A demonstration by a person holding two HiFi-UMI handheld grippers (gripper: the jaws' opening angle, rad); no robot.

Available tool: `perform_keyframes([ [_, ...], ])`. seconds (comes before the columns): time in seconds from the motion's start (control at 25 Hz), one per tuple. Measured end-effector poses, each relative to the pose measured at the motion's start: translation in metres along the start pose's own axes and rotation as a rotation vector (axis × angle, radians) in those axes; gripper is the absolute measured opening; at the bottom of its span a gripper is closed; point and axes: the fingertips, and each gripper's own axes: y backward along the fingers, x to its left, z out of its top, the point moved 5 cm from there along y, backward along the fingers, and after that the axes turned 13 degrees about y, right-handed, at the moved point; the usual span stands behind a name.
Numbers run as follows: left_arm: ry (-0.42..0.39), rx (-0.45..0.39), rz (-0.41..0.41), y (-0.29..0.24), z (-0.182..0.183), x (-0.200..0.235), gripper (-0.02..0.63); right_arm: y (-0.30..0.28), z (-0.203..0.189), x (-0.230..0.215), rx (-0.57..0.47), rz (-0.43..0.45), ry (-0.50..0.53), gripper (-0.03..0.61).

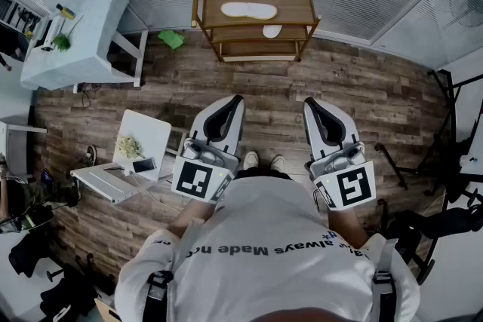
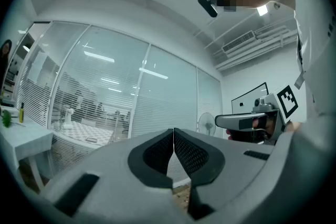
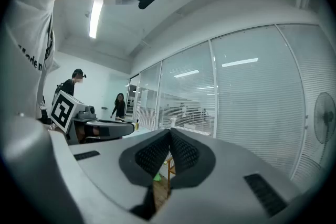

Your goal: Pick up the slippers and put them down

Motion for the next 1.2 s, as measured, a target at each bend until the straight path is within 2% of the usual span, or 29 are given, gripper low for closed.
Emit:
perform_keyframes([
  [0.12, -0.004, 0.001, 0.002, 0.0, 0.005, 0.012, 0.012, -0.013, 0.003, 0.006, -0.024, 0.022, 0.005, 0.016],
  [0.24, -0.004, 0.001, -0.002, 0.003, 0.006, 0.022, 0.014, -0.021, 0.005, 0.012, -0.036, 0.009, 0.004, 0.017],
  [0.6, 0.011, 0.014, 0.01, 0.005, 0.004, 0.057, 0.014, -0.052, 0.001, 0.021, -0.017, -0.001, -0.015, 0.017],
  [0.96, 0.014, 0.008, 0.033, -0.038, 0.005, 0.086, 0.014, -0.098, -0.016, -0.009, -0.018, 0.018, -0.03, 0.017],
  [1.2, 0.011, 0.019, 0.034, -0.099, 0.006, 0.108, 0.014, -0.134, -0.034, -0.059, -0.018, 0.007, -0.043, 0.017],
])
